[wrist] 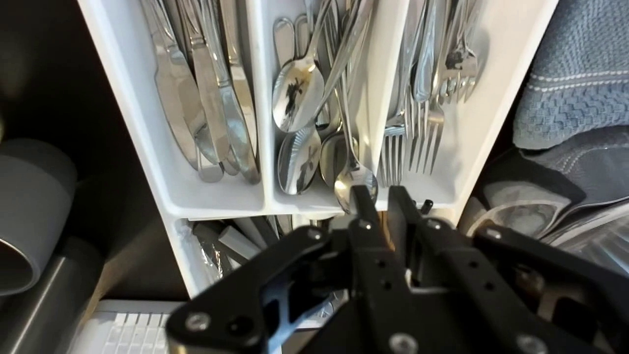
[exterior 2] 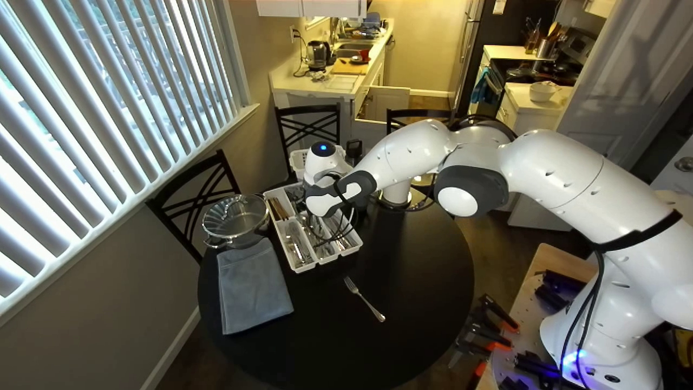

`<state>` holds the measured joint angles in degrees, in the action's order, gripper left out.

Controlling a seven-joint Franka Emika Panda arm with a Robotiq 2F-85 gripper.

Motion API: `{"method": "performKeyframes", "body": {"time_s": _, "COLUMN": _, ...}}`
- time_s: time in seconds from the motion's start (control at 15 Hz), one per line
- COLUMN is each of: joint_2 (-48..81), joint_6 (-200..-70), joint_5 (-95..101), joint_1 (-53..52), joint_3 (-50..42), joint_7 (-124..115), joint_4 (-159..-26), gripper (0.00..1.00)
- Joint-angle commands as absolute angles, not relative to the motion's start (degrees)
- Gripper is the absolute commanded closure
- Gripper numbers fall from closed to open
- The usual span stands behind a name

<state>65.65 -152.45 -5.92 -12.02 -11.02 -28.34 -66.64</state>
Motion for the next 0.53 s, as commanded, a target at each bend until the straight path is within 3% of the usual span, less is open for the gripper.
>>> {"method": "performKeyframes", "body": {"time_s": 0.0, "joint_2": 61.7, "joint_6": -154.5, "joint_5": -5.2, "joint_1": -12.4, "joint_3": -10.1, "joint_7": -28.2, "joint_4": -74.5, "gripper": 0.96}}
{"method": "performKeyframes", "body": {"time_s": 0.33, "joint_2": 65.3, "joint_6": -152.7, "joint_5": -5.7, "joint_1": -11.7, "joint_3": -9.0, "joint_7": -28.3, "joint_4": -73.6, "gripper": 0.96}}
{"method": "performKeyframes", "body": {"time_s": 0.4, "joint_2": 66.1, "joint_6": -152.8, "joint_5": -5.9, "joint_1": -11.4, "joint_3": -8.5, "joint_7": -28.1, "joint_4": -73.2, "gripper": 0.86}}
{"method": "performKeyframes", "body": {"time_s": 0.47, "joint_2": 67.0, "joint_6": -153.1, "joint_5": -6.2, "joint_1": -11.0, "joint_3": -7.8, "joint_7": -27.6, "joint_4": -72.5, "gripper": 0.60}}
